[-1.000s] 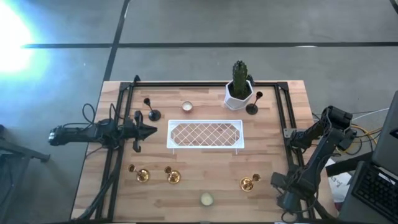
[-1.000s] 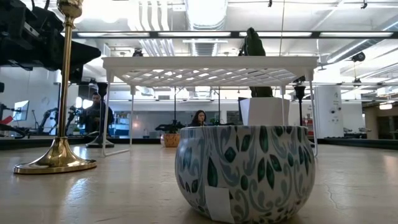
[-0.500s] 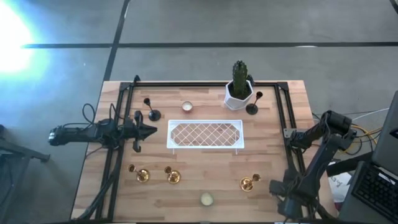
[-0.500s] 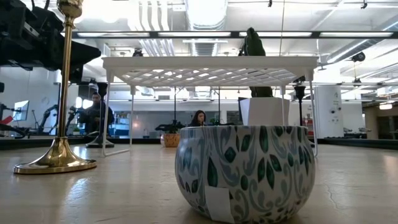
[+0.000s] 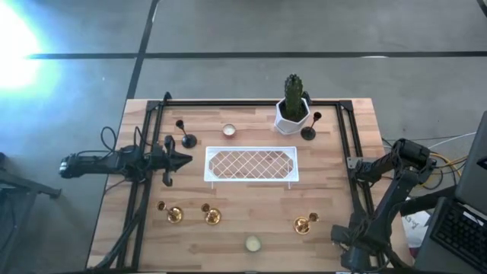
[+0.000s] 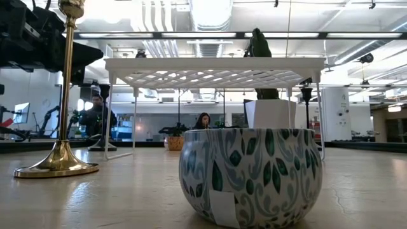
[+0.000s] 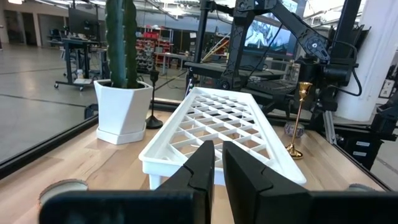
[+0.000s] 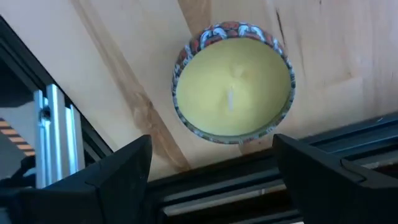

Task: Pick & Place candle stick holders
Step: Put the red scented candle on the shelf

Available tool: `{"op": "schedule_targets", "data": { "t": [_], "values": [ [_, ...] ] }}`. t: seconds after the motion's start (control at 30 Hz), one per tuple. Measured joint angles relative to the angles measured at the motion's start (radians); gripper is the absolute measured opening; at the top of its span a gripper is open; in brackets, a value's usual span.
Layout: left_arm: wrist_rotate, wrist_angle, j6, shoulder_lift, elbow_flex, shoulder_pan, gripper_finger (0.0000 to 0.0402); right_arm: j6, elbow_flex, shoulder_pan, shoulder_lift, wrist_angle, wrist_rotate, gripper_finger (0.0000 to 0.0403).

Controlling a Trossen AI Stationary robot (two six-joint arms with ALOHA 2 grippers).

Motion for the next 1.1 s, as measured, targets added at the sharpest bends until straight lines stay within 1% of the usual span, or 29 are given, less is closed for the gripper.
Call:
{"op": "schedule_targets", "data": {
  "t": [0.33,0.57,0.73,0.8,0.9,1.1],
  "values": [
    [-0.001,0.0,0.0,0.0,0.0,0.0,0.0037,0.008,0.0,-0.001,0.008,0.001,0.018,0.0325],
    [0.0,0.0,0.0,0.0,0.0,0.0,0.0037,0.094,-0.001,-0.001,0.009,-0.002,0.109,0.0325],
    [-0.001,0.001,0.0,0.0,0.0,0.0,0.0037,0.139,-0.002,-0.001,0.009,-0.002,0.119,0.0325],
    [-0.001,0.001,0.0,0.0,0.0,0.0,0.0037,0.166,-0.003,-0.001,0.009,-0.002,0.141,0.0325],
    [-0.001,0.001,0.0,0.0,0.0,0.0,0.0037,0.205,-0.007,-0.002,0.009,-0.002,0.166,0.0331],
    [0.0,0.001,0.0,0.0,0.0,0.0,0.0037,0.279,-0.032,-0.004,0.009,0.006,0.166,0.0353]
  ]
}}
